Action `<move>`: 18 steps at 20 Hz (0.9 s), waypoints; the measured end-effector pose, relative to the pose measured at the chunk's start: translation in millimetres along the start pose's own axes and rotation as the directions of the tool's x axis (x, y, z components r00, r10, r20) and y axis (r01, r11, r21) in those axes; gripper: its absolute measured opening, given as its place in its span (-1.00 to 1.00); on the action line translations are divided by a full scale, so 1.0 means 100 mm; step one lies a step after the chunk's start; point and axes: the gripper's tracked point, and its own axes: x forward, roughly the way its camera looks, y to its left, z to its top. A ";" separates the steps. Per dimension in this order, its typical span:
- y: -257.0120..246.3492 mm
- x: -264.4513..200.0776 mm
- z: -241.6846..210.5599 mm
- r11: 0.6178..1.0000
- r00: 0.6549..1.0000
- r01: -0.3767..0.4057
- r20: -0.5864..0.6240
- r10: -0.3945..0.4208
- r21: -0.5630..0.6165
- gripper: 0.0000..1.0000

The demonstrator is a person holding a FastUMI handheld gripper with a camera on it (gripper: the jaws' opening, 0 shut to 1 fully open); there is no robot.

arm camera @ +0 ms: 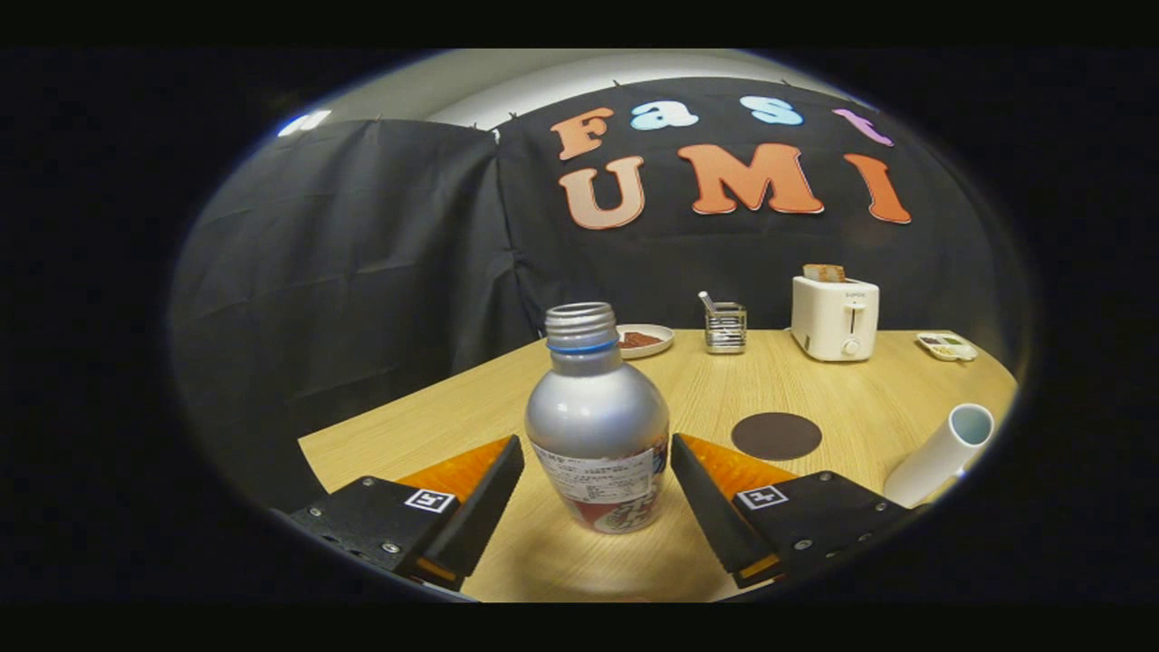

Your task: Take the bottle from table, then pour the juice into the cup, finally place the bottle on the coaster

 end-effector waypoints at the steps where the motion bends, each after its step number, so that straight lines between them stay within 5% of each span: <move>1: 0.01 -0.01 -0.04 1.000 1.000 0.002 -0.012 -0.002 0.012 0.93; 6: -0.03 -0.05 -0.01 0.999 0.999 0.036 -0.023 -0.035 0.039 0.63; 10: -0.05 -0.15 0.20 0.997 1.000 0.015 0.017 -0.017 0.074 0.58; 18: -0.54 -0.47 0.49 0.979 0.989 0.098 0.088 -0.115 0.179 0.53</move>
